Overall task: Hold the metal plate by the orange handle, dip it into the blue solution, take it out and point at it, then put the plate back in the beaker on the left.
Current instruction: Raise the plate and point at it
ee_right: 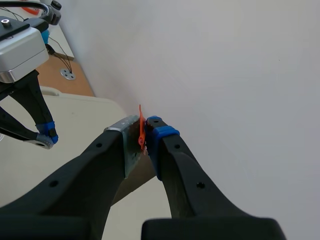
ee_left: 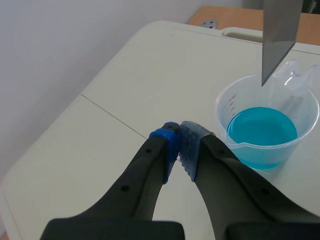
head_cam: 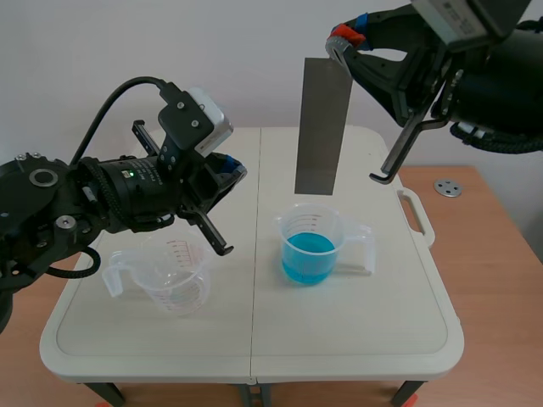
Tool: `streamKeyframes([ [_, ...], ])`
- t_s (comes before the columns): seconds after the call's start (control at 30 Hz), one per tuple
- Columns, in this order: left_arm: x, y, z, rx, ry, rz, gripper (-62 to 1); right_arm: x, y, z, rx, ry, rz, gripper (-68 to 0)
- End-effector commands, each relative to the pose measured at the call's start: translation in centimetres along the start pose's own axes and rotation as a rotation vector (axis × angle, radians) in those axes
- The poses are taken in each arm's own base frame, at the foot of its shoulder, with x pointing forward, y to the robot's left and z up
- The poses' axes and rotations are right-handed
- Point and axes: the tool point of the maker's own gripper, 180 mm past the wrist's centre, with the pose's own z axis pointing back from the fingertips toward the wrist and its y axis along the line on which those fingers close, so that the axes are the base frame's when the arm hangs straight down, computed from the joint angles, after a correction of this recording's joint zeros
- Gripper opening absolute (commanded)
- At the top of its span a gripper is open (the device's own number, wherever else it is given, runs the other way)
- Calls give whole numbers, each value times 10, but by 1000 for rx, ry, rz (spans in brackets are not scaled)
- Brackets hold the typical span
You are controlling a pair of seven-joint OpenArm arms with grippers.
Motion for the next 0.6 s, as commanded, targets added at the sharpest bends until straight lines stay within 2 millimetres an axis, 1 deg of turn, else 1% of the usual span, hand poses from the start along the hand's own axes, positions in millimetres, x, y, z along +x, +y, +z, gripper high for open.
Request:
streamKeyframes([
  [0.0,15,11,-1,34,-41,-19,-591,12,-7,0,-10,-38,19,-662],
  [0.07,15,14,-1,50,-42,-20,-591,12,-7,0,-10,-38,19,-662],
  [0.2,15,13,-1,47,-43,-20,-591,12,-7,0,-10,-38,19,-662],
  [0.3,16,8,-2,30,-43,-21,-591,12,-7,0,-10,-39,18,-662],
  [0.47,16,-9,-4,-47,-43,-24,-591,12,-7,0,-10,-39,18,-662],
  [0.57,16,-10,-4,-51,-41,-25,-591,12,-7,0,-10,-39,18,-662],
])
